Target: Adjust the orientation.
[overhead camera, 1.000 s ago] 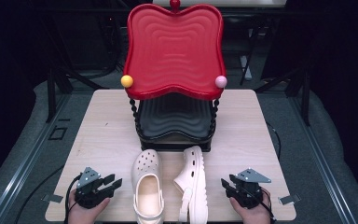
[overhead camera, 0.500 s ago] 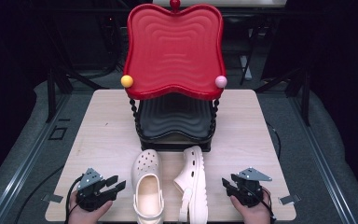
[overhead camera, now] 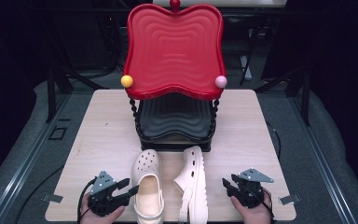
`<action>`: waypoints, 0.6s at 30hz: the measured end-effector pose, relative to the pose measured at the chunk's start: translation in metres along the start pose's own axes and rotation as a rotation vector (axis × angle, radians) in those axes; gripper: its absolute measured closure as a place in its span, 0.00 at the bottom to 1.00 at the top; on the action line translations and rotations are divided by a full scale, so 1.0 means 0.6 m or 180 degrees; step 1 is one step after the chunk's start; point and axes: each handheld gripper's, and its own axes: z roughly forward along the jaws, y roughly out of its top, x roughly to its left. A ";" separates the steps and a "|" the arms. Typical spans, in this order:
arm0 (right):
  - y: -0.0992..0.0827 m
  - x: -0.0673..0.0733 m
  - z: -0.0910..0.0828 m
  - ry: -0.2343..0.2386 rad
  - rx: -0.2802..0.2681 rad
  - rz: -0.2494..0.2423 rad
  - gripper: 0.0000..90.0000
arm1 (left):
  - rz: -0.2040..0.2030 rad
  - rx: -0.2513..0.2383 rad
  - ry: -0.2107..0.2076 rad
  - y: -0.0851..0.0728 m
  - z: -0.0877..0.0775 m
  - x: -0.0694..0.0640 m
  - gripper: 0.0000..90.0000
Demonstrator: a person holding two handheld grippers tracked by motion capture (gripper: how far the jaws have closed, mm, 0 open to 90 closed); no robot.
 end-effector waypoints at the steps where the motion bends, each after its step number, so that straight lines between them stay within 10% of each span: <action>1: -0.001 0.000 0.001 -0.0017 -0.0049 0.0007 0.65 | 0.0039 0.0043 0.0022 0.001 0.008 -0.005 0.57; 18: -0.002 0.000 -0.002 -0.0017 -0.0094 0.0034 0.64 | 0.0270 0.0119 0.0299 -0.002 0.028 -0.007 0.70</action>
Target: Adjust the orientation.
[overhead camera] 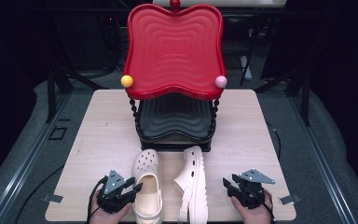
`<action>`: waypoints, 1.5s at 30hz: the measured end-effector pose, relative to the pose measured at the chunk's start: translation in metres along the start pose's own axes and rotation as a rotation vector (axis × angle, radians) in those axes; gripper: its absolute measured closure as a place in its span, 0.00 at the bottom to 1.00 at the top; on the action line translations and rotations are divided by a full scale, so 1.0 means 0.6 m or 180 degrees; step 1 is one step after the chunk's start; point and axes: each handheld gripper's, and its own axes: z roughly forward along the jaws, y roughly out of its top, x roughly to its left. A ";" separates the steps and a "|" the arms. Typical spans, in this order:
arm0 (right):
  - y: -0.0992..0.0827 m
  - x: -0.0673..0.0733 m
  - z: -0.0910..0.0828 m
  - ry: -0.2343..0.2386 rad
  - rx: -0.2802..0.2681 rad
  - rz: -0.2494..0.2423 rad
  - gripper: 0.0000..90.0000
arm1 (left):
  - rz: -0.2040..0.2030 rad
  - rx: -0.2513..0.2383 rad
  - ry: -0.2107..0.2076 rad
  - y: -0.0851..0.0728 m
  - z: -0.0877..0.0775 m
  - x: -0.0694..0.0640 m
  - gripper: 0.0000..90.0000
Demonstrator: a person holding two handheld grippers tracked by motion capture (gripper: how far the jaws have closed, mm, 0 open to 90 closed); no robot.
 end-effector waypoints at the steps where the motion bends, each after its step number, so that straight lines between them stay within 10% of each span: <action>1: 0.000 0.000 0.000 0.0000 0.0000 0.0000 0.64 | 0.0000 0.0000 0.0000 0.000 0.000 0.000 0.72; 25: 0.000 -0.004 -0.005 0.0022 0.0033 0.0104 0.64 | -0.0021 -0.0033 0.0390 0.011 0.006 0.006 0.91; 45: 0.019 0.014 -0.010 0.0119 -0.0219 0.0003 0.68 | -0.0312 -0.0223 -0.0174 0.027 0.035 -0.004 0.78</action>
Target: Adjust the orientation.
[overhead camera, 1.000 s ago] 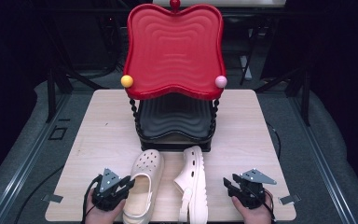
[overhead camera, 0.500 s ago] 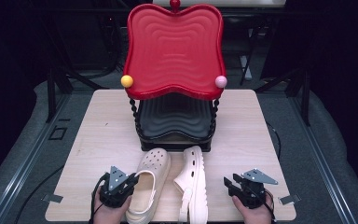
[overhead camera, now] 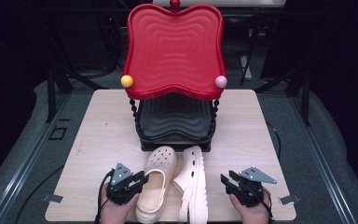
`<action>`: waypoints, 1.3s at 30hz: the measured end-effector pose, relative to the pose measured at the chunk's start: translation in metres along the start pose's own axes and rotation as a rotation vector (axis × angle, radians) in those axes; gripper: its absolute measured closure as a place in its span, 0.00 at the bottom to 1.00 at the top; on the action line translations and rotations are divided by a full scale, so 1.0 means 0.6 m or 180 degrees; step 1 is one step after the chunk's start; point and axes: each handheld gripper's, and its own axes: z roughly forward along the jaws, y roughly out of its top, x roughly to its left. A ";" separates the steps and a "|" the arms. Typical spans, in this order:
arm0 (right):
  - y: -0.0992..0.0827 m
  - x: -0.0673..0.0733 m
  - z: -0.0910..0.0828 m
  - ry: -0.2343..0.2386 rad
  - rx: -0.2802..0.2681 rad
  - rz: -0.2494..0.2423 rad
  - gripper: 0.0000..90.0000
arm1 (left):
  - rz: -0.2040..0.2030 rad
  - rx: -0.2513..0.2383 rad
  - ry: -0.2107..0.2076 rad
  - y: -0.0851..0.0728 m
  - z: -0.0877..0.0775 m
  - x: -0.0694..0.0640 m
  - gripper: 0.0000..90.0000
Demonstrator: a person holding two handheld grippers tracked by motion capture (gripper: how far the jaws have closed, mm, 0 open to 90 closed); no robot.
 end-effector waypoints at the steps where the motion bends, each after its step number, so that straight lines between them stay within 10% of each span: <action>1: 0.001 0.002 -0.001 0.0005 0.0012 -0.0017 0.69 | -0.0019 -0.0024 -0.0040 -0.001 -0.002 0.004 0.77; 11: 0.007 0.020 -0.007 0.0049 -0.0009 -0.0267 0.84 | -0.0073 -0.0183 -0.0019 -0.005 -0.028 0.018 0.61; 19: 0.031 0.069 -0.034 0.0403 -0.0282 -0.0428 0.85 | -0.0142 -0.0133 0.0059 -0.013 -0.035 0.044 0.60; 32: 0.027 0.135 -0.011 0.0513 -0.0009 -0.0979 0.96 | -0.0273 -0.0132 0.0090 -0.022 -0.042 0.069 0.60; 39: 0.026 0.120 -0.011 0.0585 -0.0013 -0.0799 1.00 | -0.0302 -0.0136 0.0103 -0.025 -0.039 0.072 0.60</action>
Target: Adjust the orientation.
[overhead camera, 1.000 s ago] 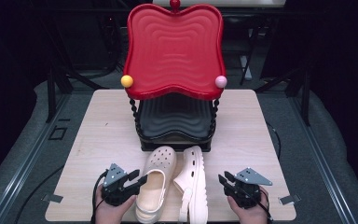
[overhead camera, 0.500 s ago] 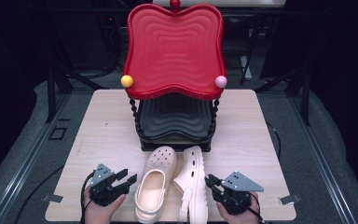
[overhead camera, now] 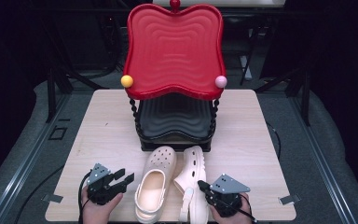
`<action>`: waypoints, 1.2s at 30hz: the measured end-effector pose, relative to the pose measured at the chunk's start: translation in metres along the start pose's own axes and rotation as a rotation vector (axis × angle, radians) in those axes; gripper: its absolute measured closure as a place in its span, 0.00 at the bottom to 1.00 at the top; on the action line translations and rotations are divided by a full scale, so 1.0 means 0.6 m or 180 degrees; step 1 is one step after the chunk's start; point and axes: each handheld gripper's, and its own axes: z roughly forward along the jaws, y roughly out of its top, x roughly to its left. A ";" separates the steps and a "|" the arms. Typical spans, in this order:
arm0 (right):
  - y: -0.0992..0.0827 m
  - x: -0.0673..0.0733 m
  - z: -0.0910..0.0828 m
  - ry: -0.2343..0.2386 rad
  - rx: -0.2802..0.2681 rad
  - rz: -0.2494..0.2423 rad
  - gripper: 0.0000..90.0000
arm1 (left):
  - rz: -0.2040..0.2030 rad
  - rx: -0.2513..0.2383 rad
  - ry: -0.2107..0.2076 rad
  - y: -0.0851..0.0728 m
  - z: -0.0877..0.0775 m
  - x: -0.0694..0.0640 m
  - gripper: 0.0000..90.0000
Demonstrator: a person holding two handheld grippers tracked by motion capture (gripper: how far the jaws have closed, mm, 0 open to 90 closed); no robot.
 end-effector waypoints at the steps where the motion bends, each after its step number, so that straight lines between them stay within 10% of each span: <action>1: 0.000 -0.001 -0.001 -0.0002 0.0001 0.0008 1.00 | -0.0004 0.0006 0.0004 0.000 0.000 0.000 0.60; 16: -0.029 -0.064 -0.038 -0.0368 0.0031 0.0443 1.00 | -0.0006 -0.0006 0.0006 0.001 -0.002 0.005 0.60; 26: -0.079 -0.136 -0.022 -0.0507 0.0391 0.0932 1.00 | 0.0010 0.0017 -0.0019 0.002 0.002 0.003 0.60; 36: -0.079 -0.142 -0.023 -0.0635 0.0351 0.0923 0.92 | 0.0014 0.0016 -0.0025 0.002 0.000 0.003 0.60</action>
